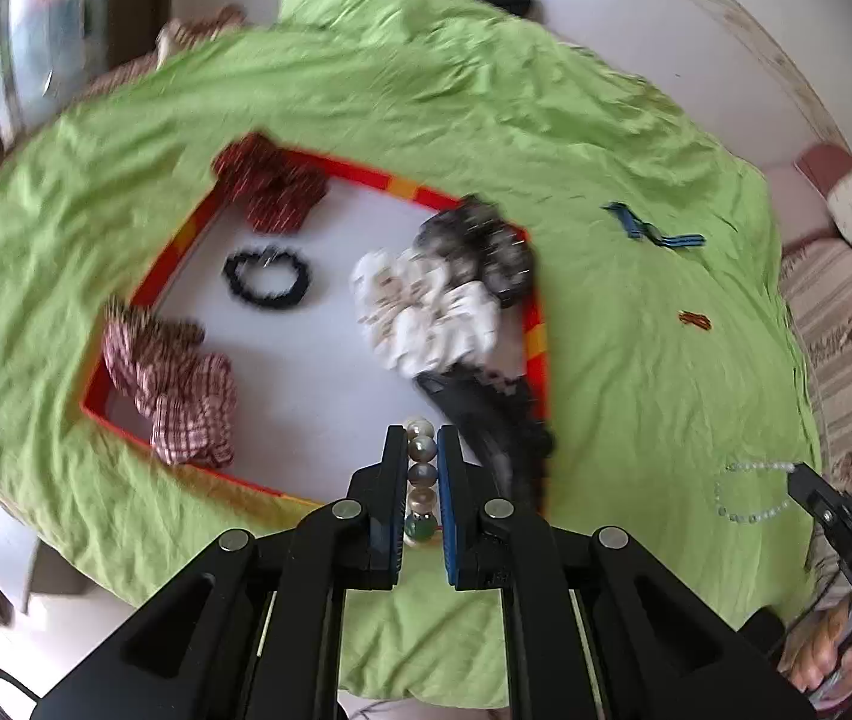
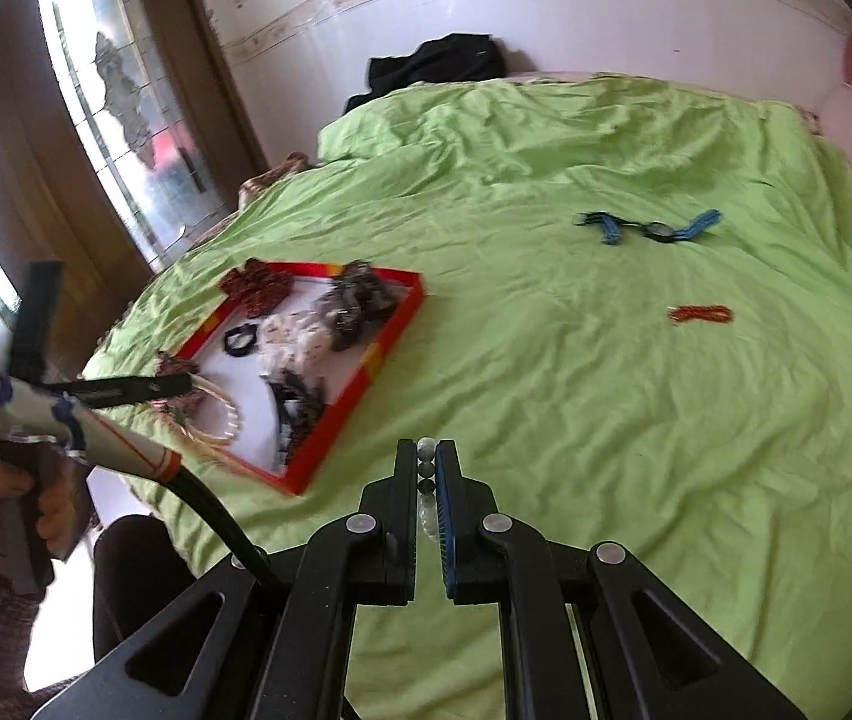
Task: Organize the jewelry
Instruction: 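Carry both bracelets into the tray and open both tools to release them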
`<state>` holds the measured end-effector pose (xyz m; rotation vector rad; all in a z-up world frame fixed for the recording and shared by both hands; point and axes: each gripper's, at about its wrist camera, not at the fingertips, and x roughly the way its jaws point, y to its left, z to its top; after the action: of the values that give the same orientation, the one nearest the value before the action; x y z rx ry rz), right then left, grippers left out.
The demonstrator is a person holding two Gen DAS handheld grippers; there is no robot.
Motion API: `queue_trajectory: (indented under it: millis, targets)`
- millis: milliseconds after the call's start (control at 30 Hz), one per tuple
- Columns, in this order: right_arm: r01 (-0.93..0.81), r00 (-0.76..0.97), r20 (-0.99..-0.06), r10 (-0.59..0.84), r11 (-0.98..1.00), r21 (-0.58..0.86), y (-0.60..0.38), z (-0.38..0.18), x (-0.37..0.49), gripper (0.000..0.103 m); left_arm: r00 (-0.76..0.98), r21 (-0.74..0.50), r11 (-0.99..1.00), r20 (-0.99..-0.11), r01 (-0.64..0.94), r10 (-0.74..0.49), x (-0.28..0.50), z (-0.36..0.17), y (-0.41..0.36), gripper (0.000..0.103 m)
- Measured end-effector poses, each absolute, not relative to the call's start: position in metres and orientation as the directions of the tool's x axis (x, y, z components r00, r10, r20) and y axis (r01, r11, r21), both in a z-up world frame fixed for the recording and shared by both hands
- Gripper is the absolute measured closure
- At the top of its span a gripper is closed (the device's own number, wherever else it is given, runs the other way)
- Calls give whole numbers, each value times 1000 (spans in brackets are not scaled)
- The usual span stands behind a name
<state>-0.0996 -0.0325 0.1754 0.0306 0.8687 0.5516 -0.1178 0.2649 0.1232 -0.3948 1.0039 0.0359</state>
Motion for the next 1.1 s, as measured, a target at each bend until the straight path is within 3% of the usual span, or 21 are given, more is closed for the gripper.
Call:
queue_trajectory:
  millis: [333,633,1033,1100]
  targets:
    - [-561,369,-730,575,764,319,63,178,-88,96,524,-337,878,-843,-341,-120,-123,85,328,94]
    - [-570,197,-747,634,695,439,162,141,-60,96,540,-325,868,-838,-375,-80,-131,79,347,94]
    - [-504,157,-817,555,756,418,170,86,-51,95,546,-340,870,-832,-357,-101,-124,73,347,92]
    - [-502,156,-820,551,759,415,169,86,-52,95,552,-347,868,-827,-355,-105,-125,74,346,85]
